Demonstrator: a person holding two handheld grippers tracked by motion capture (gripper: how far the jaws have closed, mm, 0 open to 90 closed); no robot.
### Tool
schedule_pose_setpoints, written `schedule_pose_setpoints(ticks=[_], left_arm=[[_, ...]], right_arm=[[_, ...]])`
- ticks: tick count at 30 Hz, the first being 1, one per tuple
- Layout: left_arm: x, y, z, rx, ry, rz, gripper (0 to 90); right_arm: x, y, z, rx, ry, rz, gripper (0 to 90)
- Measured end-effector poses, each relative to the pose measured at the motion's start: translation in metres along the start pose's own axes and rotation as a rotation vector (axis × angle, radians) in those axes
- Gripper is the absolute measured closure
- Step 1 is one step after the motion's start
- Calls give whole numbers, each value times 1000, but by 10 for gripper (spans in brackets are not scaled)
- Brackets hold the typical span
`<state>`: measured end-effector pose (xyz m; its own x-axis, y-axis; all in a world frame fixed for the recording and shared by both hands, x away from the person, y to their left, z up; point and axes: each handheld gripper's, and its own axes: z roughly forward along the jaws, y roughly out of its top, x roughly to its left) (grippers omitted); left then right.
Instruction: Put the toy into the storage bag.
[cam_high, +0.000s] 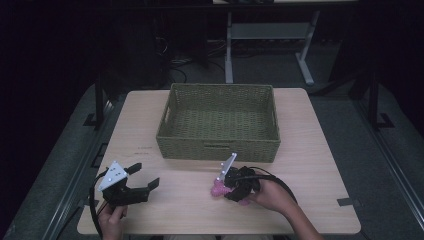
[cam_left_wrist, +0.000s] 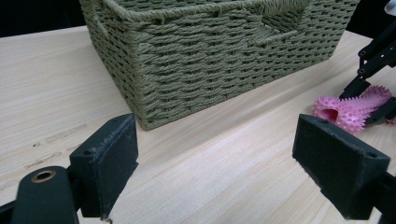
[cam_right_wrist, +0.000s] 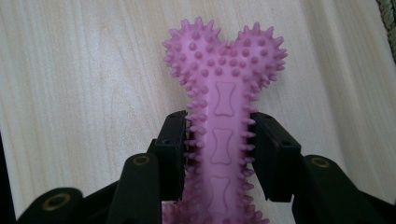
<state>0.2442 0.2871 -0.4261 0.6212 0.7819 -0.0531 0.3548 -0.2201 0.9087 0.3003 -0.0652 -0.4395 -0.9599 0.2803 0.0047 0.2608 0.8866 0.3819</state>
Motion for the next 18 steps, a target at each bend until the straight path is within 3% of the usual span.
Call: schedule_pose_setpoints(ticks=[6, 14, 18], left_arm=[[0, 0, 0, 0, 2, 1, 138], [1, 0, 0, -1, 3, 3, 138], [0, 0, 0, -3, 5, 0, 138]], right_arm=[[-3, -1, -3, 9, 18, 4, 578], [-11, -7, -16, -32, 87, 5, 578], [-15, -7, -24, -46, 93, 0, 578]])
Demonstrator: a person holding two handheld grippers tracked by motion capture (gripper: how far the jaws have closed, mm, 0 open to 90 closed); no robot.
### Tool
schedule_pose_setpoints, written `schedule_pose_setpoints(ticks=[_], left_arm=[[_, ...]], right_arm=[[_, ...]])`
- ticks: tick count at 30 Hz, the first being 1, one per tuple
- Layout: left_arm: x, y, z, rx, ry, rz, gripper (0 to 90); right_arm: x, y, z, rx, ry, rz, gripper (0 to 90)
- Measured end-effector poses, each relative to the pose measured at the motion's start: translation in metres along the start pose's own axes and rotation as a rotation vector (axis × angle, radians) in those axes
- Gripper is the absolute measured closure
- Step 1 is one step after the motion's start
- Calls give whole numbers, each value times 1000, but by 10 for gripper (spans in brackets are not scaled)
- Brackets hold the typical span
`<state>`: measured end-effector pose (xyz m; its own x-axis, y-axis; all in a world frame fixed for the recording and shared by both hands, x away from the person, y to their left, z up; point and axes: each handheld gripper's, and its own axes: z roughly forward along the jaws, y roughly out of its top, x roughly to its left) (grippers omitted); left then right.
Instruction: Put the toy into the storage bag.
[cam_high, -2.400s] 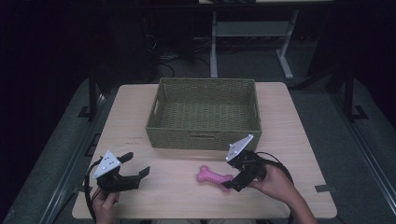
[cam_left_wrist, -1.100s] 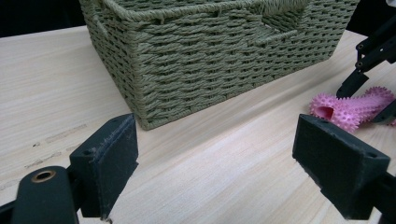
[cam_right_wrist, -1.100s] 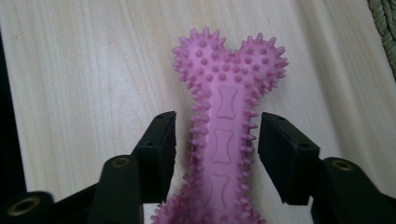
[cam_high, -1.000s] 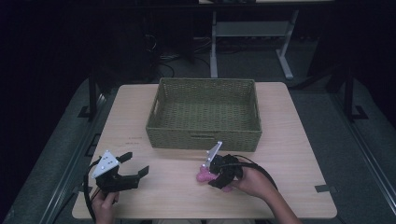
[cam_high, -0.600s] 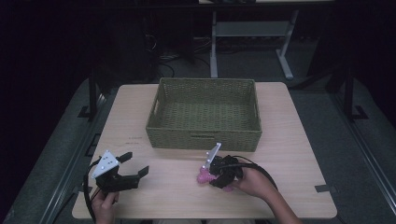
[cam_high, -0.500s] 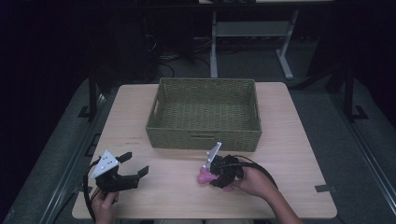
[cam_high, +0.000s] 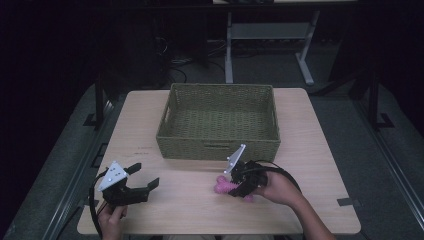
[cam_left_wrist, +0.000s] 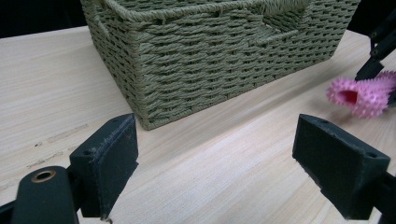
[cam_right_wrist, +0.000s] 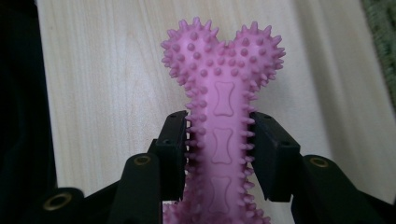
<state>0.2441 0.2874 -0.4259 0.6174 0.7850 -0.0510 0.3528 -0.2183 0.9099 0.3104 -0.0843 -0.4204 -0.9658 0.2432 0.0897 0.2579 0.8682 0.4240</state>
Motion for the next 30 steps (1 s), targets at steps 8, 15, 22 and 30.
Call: schedule_pose_setpoints(ticks=[8, 15, 22, 30], left_arm=[[0, 0, 0, 2, 0, 2, 138], [1, 0, 0, -2, 1, 1, 139], [0, 0, 0, 0, 1, 3, 138], [1, 0, -1, -5, 2, -1, 138]], right_arm=[[-11, 0, -15, -20, 48, 15, 578], [-19, 0, -24, -51, 75, 26, 579], [-24, 5, -37, -76, 76, 24, 579], [-28, 13, -51, -82, 85, 7, 579]])
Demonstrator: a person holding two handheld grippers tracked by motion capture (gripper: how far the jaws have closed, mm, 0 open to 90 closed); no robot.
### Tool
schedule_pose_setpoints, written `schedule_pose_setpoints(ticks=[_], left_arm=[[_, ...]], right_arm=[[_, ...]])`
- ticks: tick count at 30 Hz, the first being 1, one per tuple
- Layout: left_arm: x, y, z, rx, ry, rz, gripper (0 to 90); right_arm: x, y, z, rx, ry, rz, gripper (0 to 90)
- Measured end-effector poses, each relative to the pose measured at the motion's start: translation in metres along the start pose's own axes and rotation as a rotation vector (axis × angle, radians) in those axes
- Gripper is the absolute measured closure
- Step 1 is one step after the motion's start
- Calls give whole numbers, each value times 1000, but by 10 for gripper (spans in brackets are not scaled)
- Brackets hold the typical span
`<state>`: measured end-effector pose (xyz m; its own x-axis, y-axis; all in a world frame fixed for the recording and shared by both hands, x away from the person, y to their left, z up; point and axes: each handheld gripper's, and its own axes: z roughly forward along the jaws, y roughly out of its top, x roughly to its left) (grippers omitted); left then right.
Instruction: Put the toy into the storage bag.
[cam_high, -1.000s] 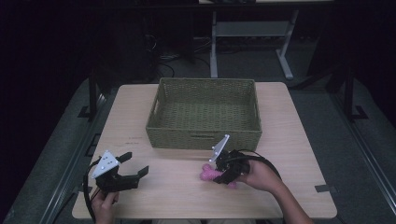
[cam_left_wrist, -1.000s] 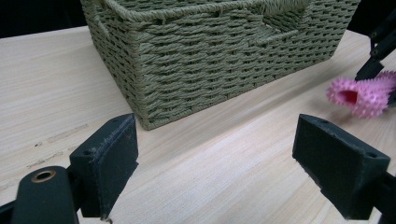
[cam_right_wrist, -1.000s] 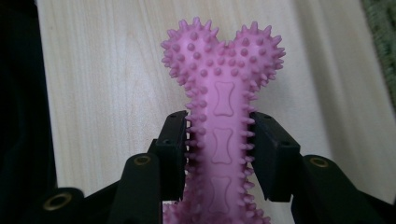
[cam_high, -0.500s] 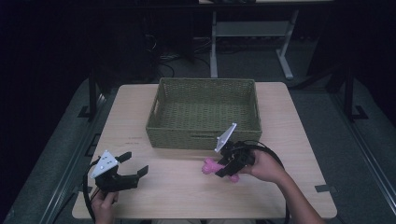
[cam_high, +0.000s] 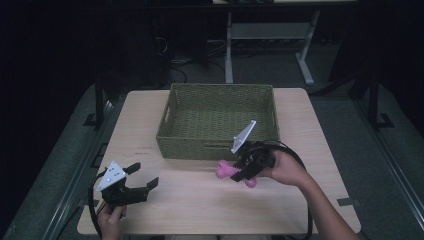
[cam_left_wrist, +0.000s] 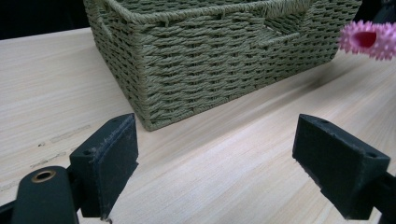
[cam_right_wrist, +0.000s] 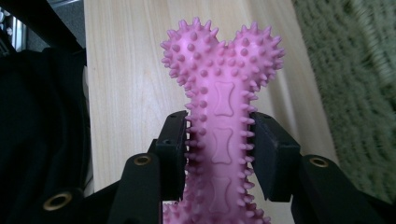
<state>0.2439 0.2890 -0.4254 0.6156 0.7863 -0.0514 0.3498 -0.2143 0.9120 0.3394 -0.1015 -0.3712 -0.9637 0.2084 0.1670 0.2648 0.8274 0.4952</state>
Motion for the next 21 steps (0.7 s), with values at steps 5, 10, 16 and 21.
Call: schedule_pose_setpoints(ticks=[5, 10, 16, 21], left_arm=[[0, 0, 0, 0, 0, 0, 138], [-1, 0, 0, -2, 1, 7, 138], [0, 0, -1, -5, 5, 0, 139], [0, 0, -2, -5, 5, 4, 138]], right_arm=[[-2, 5, -12, -31, 12, 2, 579], [-8, 13, -17, -10, 1, -2, 579], [-14, 24, -26, -16, 14, -2, 579], [-20, 31, -34, -35, 15, 0, 579]])
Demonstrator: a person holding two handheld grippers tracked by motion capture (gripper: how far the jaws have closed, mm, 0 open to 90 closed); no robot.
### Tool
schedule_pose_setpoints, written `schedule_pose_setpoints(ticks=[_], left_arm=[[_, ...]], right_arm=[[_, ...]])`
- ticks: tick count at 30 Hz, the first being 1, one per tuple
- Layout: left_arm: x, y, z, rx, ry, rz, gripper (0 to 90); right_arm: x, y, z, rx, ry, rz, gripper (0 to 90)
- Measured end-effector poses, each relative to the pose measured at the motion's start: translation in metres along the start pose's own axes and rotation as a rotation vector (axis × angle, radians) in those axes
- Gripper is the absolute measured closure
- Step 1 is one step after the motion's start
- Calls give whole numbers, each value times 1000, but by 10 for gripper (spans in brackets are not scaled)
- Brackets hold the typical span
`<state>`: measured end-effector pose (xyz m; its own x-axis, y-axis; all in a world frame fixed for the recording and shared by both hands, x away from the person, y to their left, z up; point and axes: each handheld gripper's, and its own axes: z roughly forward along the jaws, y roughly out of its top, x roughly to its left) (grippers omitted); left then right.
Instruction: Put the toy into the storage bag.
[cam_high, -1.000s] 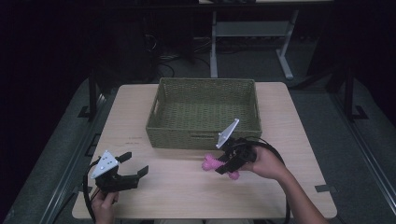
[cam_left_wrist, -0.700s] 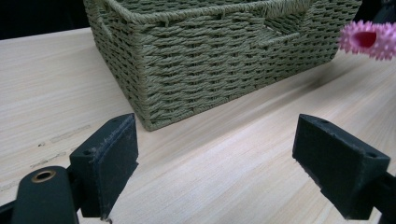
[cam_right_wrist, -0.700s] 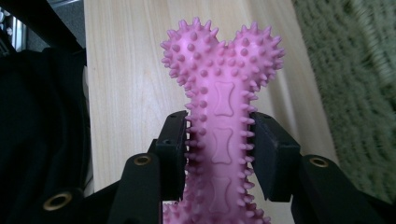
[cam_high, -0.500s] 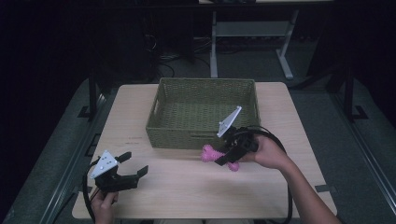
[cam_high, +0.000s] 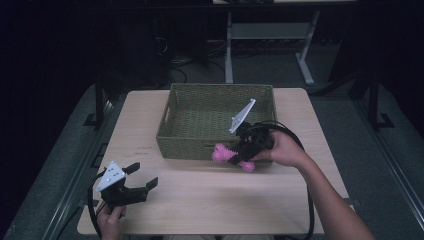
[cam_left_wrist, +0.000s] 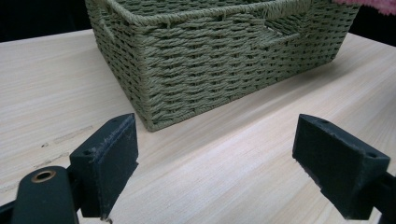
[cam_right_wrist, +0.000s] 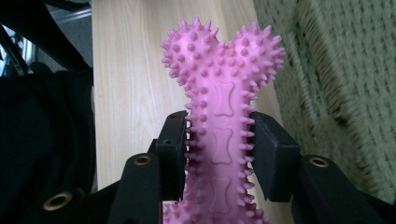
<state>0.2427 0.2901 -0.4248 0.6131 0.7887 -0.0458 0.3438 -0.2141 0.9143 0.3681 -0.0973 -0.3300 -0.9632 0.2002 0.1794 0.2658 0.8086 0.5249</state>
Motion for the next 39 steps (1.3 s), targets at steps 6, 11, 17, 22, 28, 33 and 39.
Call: schedule_pose_setpoints(ticks=[6, 11, 17, 22, 28, 33, 39], left_arm=[[0, 0, 1, 3, 0, 5, 139], [-1, 0, 1, 4, 1, 6, 139], [-1, 0, 2, 9, -3, 7, 139], [-1, 0, 2, 7, -4, 7, 139], [-1, 0, 2, 7, -3, 6, 138], [-1, 0, 2, 5, -5, 8, 138], [0, 0, 2, 9, -3, 7, 139]], right_arm=[[-6, 7, -8, -1, -6, -2, 578], [-14, 11, -15, 3, -13, 0, 579], [-18, 15, -17, 0, -5, 4, 578], [-20, 17, -16, 10, -4, -2, 578], [-22, 23, -25, 13, -18, -21, 578], [-30, 26, -31, 15, -28, 1, 578], [-40, 28, -34, 13, -30, 23, 578]])
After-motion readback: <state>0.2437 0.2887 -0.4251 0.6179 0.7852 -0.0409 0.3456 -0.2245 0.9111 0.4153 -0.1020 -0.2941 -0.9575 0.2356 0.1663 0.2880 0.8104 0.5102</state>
